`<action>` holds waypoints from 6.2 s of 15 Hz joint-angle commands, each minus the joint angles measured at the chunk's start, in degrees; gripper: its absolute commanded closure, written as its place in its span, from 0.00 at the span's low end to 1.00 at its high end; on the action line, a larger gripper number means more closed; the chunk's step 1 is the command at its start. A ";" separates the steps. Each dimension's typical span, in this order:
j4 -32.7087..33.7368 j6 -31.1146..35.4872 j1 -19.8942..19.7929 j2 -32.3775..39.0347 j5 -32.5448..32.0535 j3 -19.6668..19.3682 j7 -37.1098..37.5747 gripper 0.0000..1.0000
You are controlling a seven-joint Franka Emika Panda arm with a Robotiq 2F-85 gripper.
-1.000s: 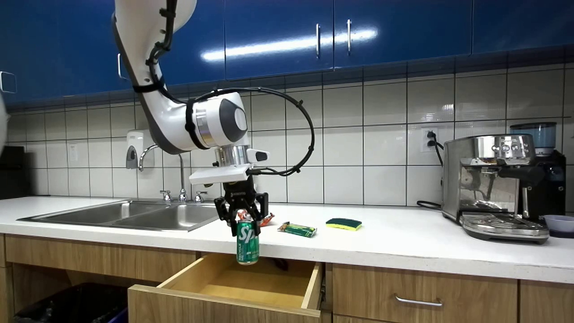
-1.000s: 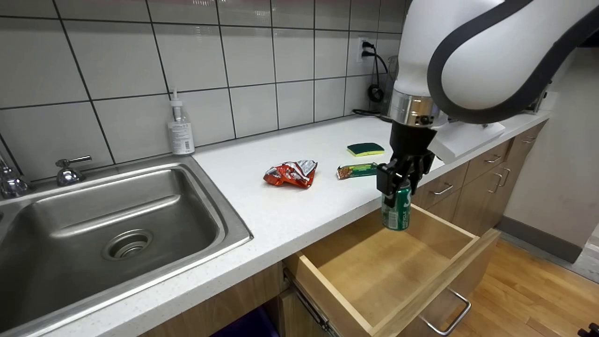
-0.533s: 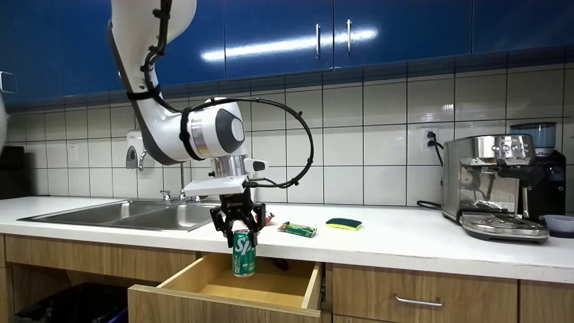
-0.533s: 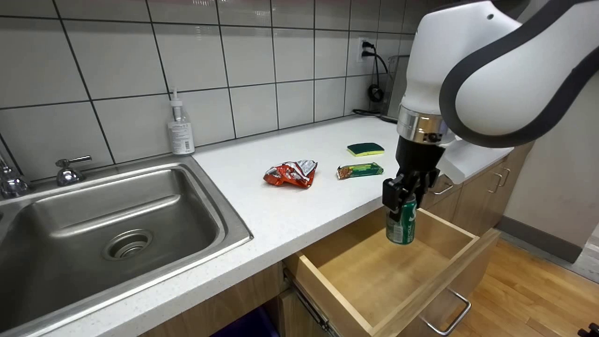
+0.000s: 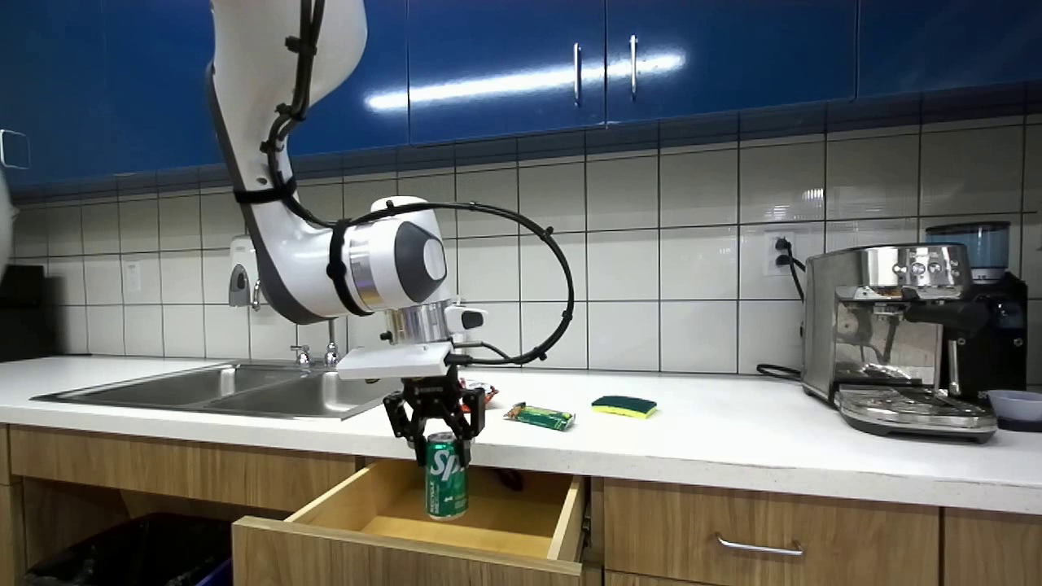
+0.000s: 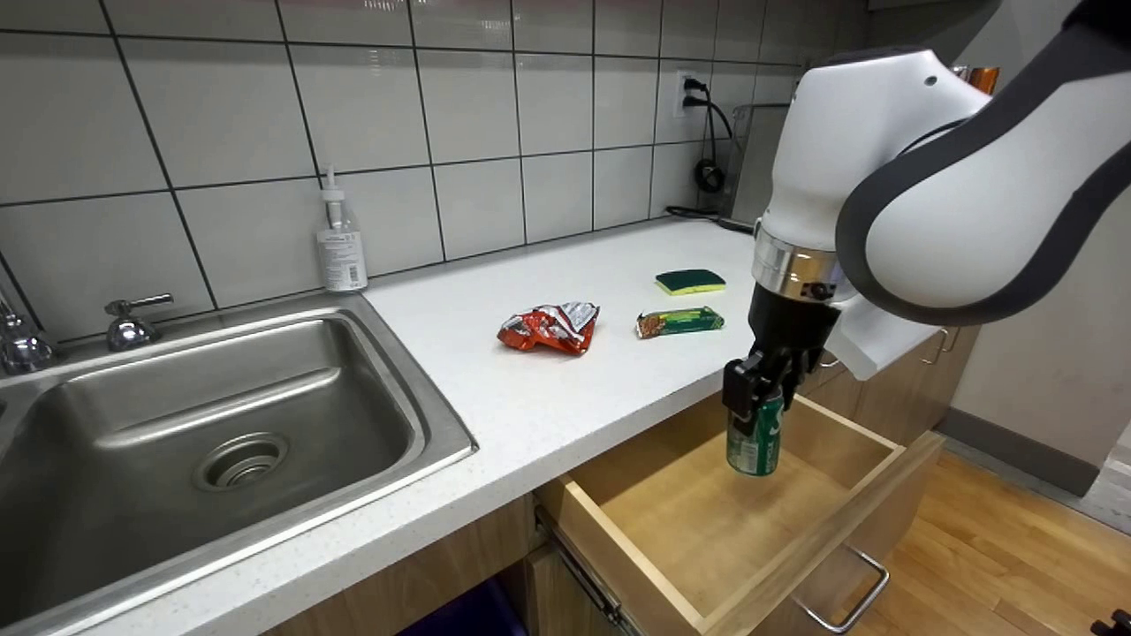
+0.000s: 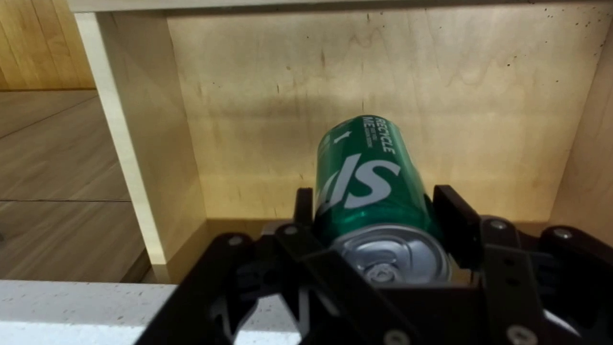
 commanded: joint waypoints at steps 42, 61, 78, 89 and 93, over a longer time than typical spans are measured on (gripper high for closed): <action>9.85 5.47 0.97 16.42 3.96 -0.94 -3.08 0.00; 4.23 -2.42 1.03 7.49 4.08 -0.14 -3.17 0.00; -7.68 -10.70 0.55 -5.24 3.80 0.35 -0.67 0.00; -8.55 -11.54 -0.13 -5.82 4.07 0.89 -1.98 0.00; -8.63 -11.55 -0.13 -5.82 4.07 0.90 -1.98 0.00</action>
